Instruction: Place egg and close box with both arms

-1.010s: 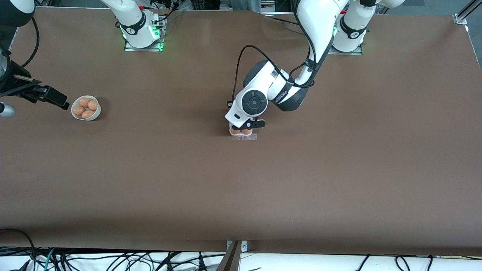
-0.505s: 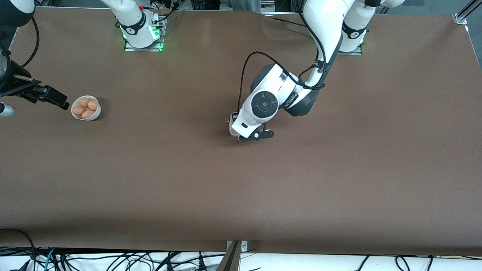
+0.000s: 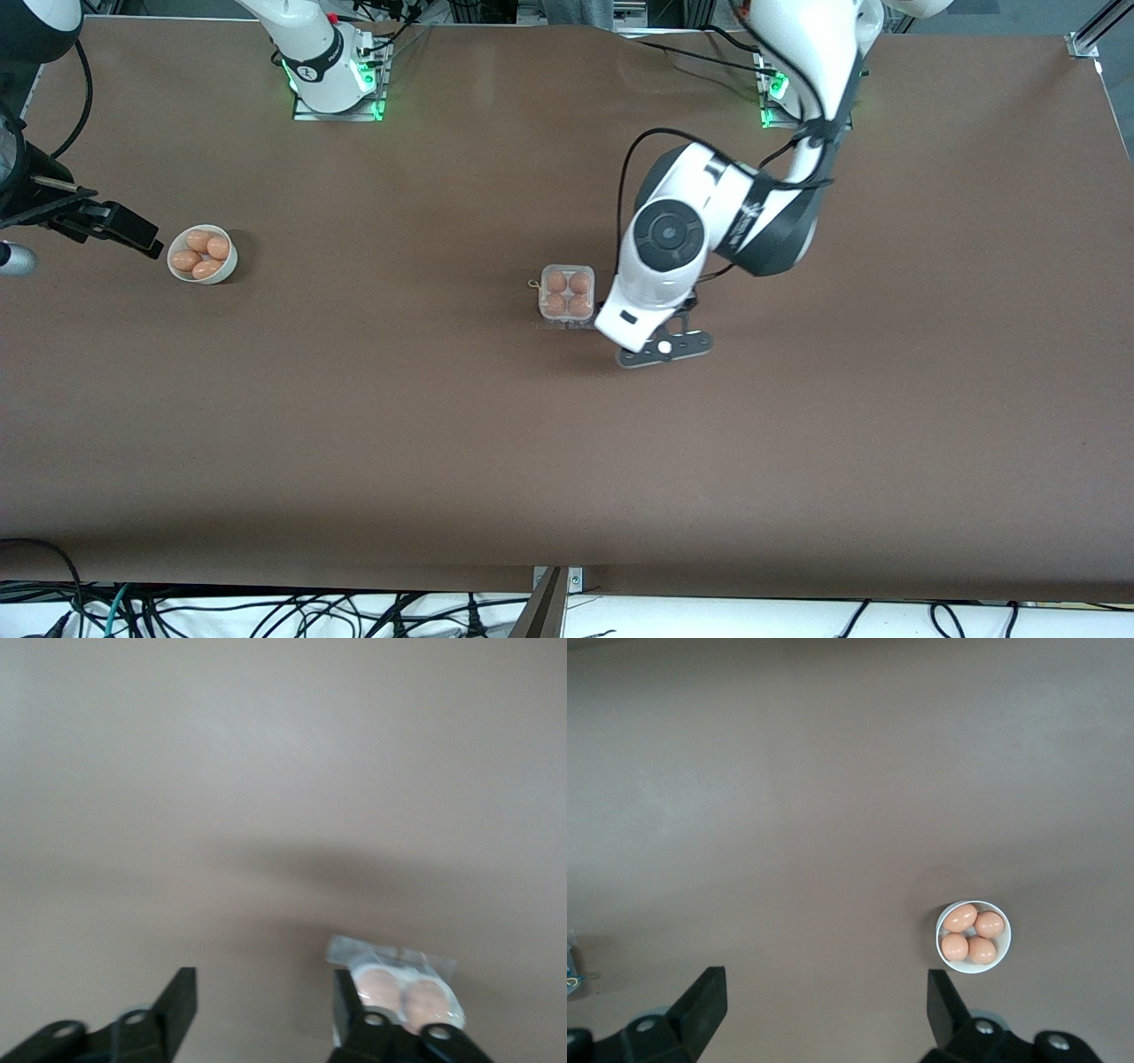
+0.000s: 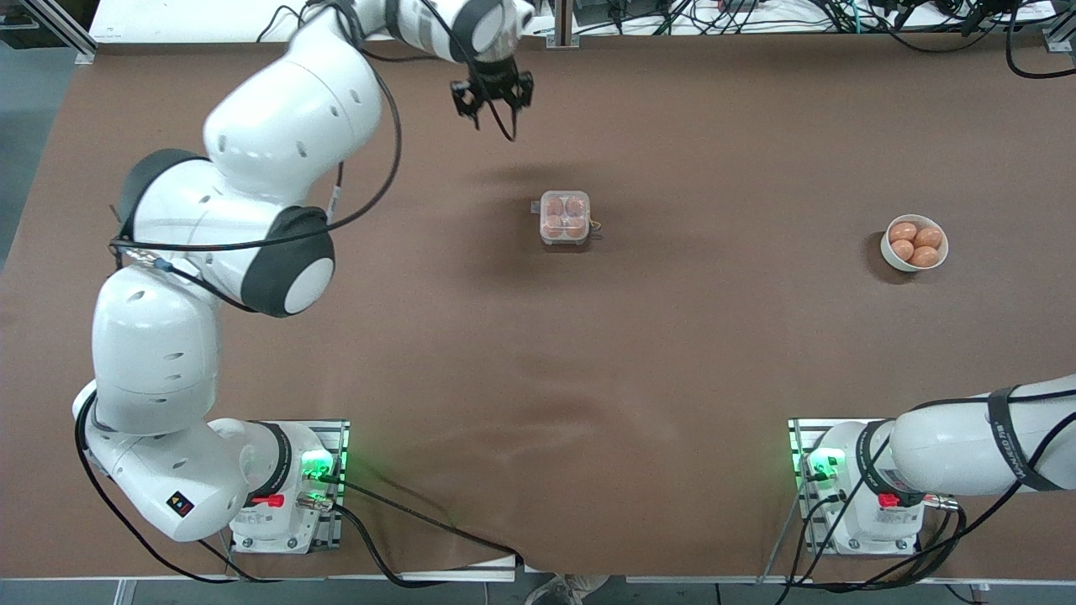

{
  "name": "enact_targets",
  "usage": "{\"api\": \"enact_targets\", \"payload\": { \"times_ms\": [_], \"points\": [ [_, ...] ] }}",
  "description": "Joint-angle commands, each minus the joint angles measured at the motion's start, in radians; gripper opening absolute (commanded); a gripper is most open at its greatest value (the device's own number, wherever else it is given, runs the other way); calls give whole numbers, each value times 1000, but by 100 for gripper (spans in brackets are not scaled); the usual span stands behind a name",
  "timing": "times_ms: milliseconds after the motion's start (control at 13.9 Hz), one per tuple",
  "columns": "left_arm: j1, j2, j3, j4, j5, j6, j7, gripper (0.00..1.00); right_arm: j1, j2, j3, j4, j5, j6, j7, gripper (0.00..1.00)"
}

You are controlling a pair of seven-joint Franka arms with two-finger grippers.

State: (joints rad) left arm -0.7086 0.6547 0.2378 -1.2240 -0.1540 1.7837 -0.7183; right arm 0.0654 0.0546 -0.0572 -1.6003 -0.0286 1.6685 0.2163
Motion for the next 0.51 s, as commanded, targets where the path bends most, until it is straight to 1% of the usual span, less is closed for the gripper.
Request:
{"api": "enact_targets", "payload": {
  "times_ms": [0, 216, 361, 433],
  "points": [
    [118, -64, -2, 33, 28, -82, 58, 100, -10, -33, 7, -27, 7, -1, -15, 100],
    [245, -78, 0, 107, 30, -223, 251, 100, -9, -33, 8, -27, 6, -1, -15, 100],
    [323, -82, -5, 119, 30, -266, 322, 100, -9, -33, 8, -27, 7, -1, -17, 100],
    [346, -108, 0, 120, 31, -270, 365, 100, -9, -33, 8, -27, 6, -1, -17, 100]
  ]
}}
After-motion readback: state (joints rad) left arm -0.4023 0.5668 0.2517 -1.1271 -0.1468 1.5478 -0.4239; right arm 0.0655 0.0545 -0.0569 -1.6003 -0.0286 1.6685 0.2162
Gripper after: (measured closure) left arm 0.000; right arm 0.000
